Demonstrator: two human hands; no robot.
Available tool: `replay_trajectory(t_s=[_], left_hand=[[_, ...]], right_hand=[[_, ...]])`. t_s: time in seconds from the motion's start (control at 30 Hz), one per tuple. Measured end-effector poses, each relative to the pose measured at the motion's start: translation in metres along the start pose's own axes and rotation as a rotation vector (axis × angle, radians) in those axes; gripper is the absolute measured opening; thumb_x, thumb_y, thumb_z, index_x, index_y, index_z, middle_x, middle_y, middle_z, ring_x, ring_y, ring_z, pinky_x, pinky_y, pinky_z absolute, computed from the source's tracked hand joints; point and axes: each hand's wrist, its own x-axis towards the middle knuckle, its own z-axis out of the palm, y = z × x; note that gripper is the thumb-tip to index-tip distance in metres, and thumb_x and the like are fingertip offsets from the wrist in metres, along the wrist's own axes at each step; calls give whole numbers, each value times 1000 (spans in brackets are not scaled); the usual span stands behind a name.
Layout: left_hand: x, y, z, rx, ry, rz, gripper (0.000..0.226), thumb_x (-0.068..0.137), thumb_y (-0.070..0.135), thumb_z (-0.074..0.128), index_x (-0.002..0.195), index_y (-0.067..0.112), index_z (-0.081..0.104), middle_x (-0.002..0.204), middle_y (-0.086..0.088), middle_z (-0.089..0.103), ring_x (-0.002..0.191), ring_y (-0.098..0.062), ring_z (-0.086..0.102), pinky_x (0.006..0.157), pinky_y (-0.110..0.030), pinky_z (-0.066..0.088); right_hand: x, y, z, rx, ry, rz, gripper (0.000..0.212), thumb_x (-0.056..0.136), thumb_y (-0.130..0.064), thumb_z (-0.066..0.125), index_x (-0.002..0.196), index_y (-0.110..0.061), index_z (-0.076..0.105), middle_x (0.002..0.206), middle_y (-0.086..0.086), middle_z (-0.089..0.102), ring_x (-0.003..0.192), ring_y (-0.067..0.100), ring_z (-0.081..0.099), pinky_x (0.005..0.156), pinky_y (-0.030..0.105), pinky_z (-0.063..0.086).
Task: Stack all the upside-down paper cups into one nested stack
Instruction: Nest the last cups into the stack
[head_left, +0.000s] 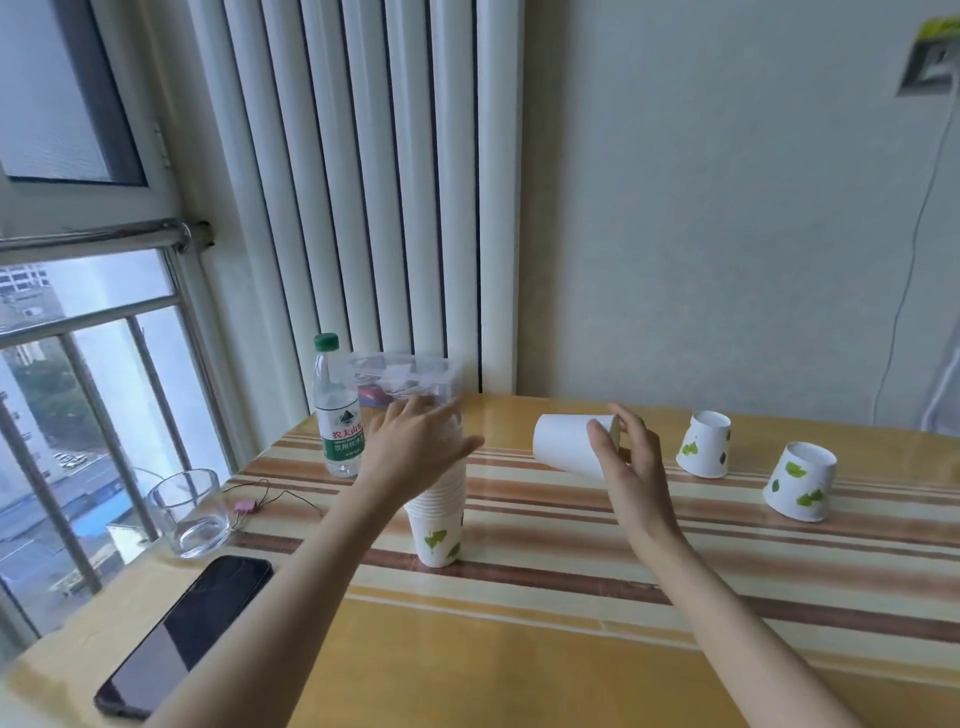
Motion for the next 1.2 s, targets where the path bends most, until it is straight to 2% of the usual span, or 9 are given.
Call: replay_trajectory(t_s=[0.1, 0.17, 0.27, 0.4, 0.53, 0.67, 0.8, 1.03, 1.2], left_hand=[[-16, -6, 6, -247, 256, -24, 86, 74, 59, 61, 145, 27, 24, 153, -9, 24, 141, -29, 23, 115, -49, 21], [-33, -13, 16, -520, 366, -120, 95, 70, 47, 73, 145, 21, 21, 150, -11, 25, 140, -26, 24, 115, -45, 23], [-55, -21, 45, -747, 228, -291, 108, 64, 40, 80, 146, 15, 15, 152, -11, 20, 141, -22, 20, 110, -30, 19], [-59, -37, 79, -843, 76, -372, 110, 60, 46, 82, 144, 15, 20, 150, -9, 29, 137, -24, 30, 111, -40, 28], [-60, -38, 95, -878, 41, -309, 82, 69, 35, 78, 137, 25, 32, 123, 8, 54, 115, -15, 53, 82, -22, 43], [-56, -38, 101, -877, 39, -279, 75, 70, 37, 77, 133, 28, 38, 102, 15, 61, 100, -15, 62, 76, -26, 48], [-56, -38, 108, -858, 42, -253, 80, 65, 48, 76, 133, 30, 39, 108, 11, 65, 99, -11, 64, 83, -34, 53], [-51, -39, 101, -863, -49, -245, 85, 64, 49, 76, 135, 28, 33, 120, 3, 57, 115, -22, 57, 92, -35, 46], [-83, -21, 96, -751, 99, -449, 104, 66, 46, 76, 144, 9, 18, 148, -17, 24, 139, -32, 24, 112, -48, 25]], right_hand=[[8, -14, 12, -41, -25, -67, 50, 88, -37, 56, 136, -30, 42, 133, -1, 40, 122, 6, 39, 108, 28, 29], [16, -31, 28, -17, -70, -93, 62, 81, -43, 59, 137, -27, 37, 131, -2, 43, 119, 9, 42, 98, 26, 34], [27, -60, 57, 9, -124, -146, 66, 72, -48, 59, 129, -21, 40, 124, -1, 50, 111, 13, 48, 88, 23, 38], [36, -82, 95, -89, -194, -295, 48, 78, -44, 63, 118, -20, 53, 125, 2, 53, 115, 14, 49, 93, 25, 38], [40, -73, 118, -372, -362, -384, 48, 81, -45, 62, 122, -20, 58, 128, 8, 51, 121, 23, 47, 98, 27, 34], [29, -48, 118, -645, -553, -410, 62, 88, -63, 29, 132, -26, 51, 141, 4, 46, 132, 24, 36, 111, 40, 26], [18, -32, 112, -557, -463, -393, 43, 98, -39, 28, 133, -26, 49, 146, -1, 42, 134, 20, 36, 112, 40, 26], [13, -22, 74, -308, -366, -154, 57, 94, -46, 36, 144, -19, 29, 153, 4, 26, 142, 18, 20, 116, 33, 17], [-8, 30, -15, -333, -137, 17, 46, 94, -35, 45, 134, -13, 41, 140, 7, 40, 133, 21, 36, 109, 32, 29]])
